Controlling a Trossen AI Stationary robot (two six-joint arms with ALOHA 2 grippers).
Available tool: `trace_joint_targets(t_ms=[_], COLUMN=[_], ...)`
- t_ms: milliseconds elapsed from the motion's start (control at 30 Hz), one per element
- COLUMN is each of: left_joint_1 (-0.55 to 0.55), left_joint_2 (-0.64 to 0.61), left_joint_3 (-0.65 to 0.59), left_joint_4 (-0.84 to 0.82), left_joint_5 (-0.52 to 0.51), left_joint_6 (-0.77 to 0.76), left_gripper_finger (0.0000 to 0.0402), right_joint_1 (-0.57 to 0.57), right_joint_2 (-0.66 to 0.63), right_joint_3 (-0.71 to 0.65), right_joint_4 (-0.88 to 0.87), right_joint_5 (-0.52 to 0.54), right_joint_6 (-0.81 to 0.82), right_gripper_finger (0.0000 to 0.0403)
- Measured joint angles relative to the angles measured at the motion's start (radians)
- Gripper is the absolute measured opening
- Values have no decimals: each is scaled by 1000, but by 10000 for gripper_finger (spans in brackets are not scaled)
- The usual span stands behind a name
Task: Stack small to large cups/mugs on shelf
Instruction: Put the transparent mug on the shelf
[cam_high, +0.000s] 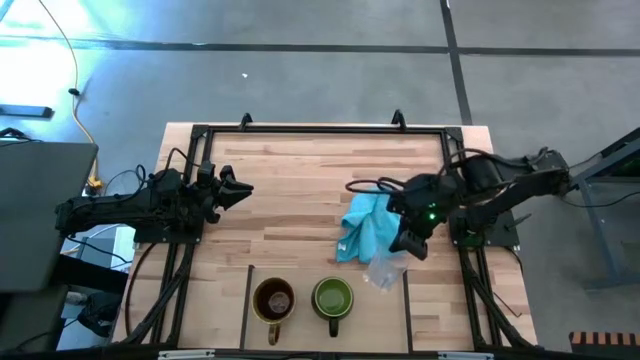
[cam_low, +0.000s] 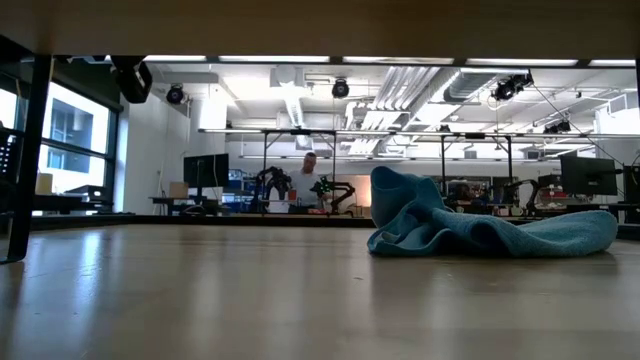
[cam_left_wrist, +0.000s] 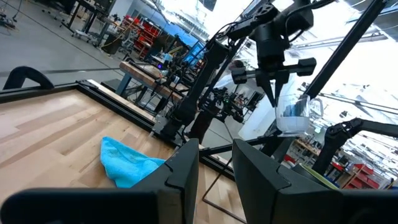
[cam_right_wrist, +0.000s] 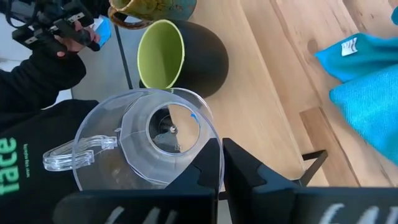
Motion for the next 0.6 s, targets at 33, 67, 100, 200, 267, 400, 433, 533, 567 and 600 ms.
trace_joint_targets(t_ms=[33, 67, 100, 200, 267, 400, 433, 533, 567, 600], left_joint_1=[0, 0, 0, 0, 0, 0, 0, 0, 0, 0], left_joint_2=[0, 0, 0, 0, 0, 0, 0, 0, 0, 0], left_joint_3=[0, 0, 0, 0, 0, 0, 0, 0, 0, 0], left_joint_4=[0, 0, 0, 0, 0, 0, 0, 0, 0, 0], left_joint_5=[0, 0, 0, 1, 4, 4, 4, 4, 4, 4], left_joint_6=[0, 0, -1, -6, -6, -6, -6, -6, -6, -6], left_gripper_finger=[85, 85, 85, 85, 85, 85, 85, 85, 85, 85], right_joint_1=[12, 22, 33, 66, 88, 128, 140, 167, 177, 185], right_joint_2=[0, 0, 0, 2, 3, 8, 9, 18, 23, 29], right_joint_3=[0, 0, 0, 0, 0, 0, 0, 0, 0, 0], right_joint_4=[0, 0, 0, 0, 1, 1, 1, 1, 2, 2], right_joint_5=[12, 22, 26, 55, 77, 113, 127, 147, 152, 157], right_joint_6=[8, 15, 24, 51, 69, 109, 119, 138, 145, 150], right_gripper_finger=[0, 0, 0, 0, 0, 0, 0, 0, 0, 0])
